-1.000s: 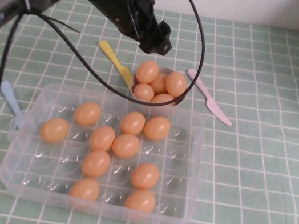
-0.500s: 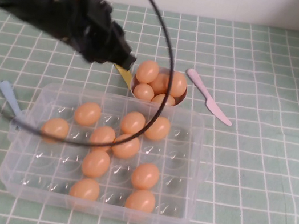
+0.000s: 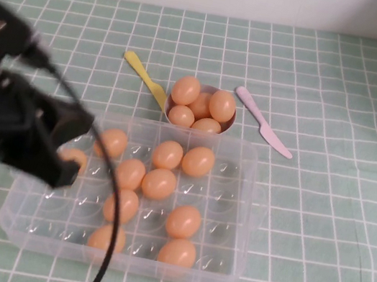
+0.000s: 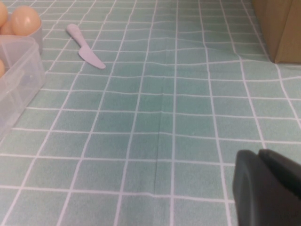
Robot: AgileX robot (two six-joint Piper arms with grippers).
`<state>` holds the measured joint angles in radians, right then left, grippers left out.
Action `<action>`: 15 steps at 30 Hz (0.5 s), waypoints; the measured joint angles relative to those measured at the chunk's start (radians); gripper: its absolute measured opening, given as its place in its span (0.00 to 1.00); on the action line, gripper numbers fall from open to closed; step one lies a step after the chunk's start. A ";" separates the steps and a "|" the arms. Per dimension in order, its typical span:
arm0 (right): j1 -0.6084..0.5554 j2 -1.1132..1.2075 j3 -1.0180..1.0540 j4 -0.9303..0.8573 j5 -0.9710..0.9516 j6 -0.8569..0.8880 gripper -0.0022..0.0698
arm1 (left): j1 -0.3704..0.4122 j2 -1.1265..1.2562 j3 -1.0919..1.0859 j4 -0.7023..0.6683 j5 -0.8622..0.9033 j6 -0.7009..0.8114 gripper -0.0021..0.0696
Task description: Take an egg out of the egg box
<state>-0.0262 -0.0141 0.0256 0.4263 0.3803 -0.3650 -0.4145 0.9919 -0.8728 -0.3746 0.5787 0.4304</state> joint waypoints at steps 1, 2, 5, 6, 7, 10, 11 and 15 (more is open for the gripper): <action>0.000 0.000 0.000 0.000 0.000 0.000 0.01 | 0.000 -0.039 0.037 -0.005 -0.013 -0.010 0.03; 0.000 0.000 0.000 0.000 0.000 0.000 0.01 | 0.000 -0.068 0.065 -0.011 -0.026 -0.015 0.03; 0.000 0.000 0.000 0.000 0.000 0.000 0.01 | 0.000 -0.157 0.135 -0.012 -0.036 -0.026 0.03; 0.000 0.000 0.000 0.000 0.000 0.000 0.01 | 0.000 -0.178 0.147 -0.012 -0.033 -0.026 0.03; 0.000 0.000 0.000 0.000 0.000 0.000 0.01 | 0.000 -0.195 0.152 -0.012 -0.026 -0.026 0.03; 0.000 0.000 0.000 0.000 0.000 0.000 0.01 | 0.000 -0.221 0.160 0.002 -0.010 -0.026 0.03; 0.000 0.000 0.000 0.000 0.000 0.000 0.01 | 0.000 -0.226 0.162 0.007 -0.014 -0.026 0.03; 0.000 0.000 0.000 0.000 0.000 0.000 0.01 | 0.000 -0.254 0.190 0.032 -0.072 -0.026 0.03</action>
<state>-0.0262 -0.0141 0.0256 0.4263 0.3803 -0.3650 -0.4145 0.7375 -0.6830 -0.3423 0.5067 0.4048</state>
